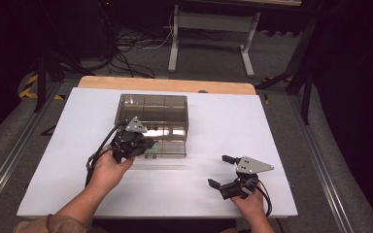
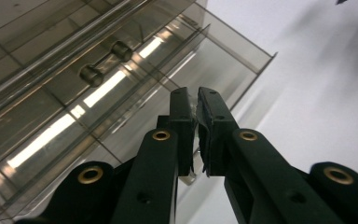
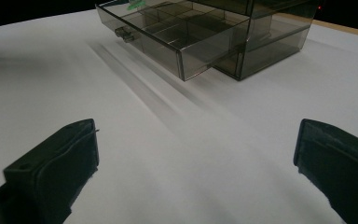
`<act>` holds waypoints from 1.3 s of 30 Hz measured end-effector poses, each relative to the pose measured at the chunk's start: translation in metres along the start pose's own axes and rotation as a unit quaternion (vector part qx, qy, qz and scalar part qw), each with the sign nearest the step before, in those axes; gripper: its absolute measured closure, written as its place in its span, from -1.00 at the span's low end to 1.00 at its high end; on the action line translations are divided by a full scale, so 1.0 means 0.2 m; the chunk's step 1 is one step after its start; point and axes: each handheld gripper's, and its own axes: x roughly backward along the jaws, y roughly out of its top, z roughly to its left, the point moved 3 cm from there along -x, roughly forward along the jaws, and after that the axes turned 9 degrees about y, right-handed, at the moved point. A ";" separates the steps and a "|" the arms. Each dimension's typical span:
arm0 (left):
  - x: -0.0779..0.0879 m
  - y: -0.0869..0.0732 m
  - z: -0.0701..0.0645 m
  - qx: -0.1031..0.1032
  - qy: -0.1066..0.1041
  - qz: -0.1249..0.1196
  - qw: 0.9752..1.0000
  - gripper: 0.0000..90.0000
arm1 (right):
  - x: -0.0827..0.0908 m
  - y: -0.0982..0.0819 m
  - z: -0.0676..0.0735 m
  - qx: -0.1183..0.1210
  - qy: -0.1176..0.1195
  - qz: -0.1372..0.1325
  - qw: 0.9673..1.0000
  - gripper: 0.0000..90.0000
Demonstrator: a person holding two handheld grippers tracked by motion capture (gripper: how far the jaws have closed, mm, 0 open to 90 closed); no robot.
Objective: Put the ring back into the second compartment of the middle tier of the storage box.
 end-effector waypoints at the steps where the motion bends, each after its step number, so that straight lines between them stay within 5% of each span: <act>1: -0.01 0.00 0.00 0.003 0.002 0.000 1.000 0.89 | 0.00 0.00 0.00 0.000 0.000 0.000 1.000 -0.99; 20: -0.08 0.00 0.05 0.013 0.034 0.022 0.999 0.89 | 0.00 0.00 0.00 0.001 0.001 0.000 1.000 -0.99; 39: -0.14 -0.01 0.05 0.011 0.032 0.048 0.998 0.89 | 0.00 0.00 0.00 0.001 0.002 0.000 1.000 -0.99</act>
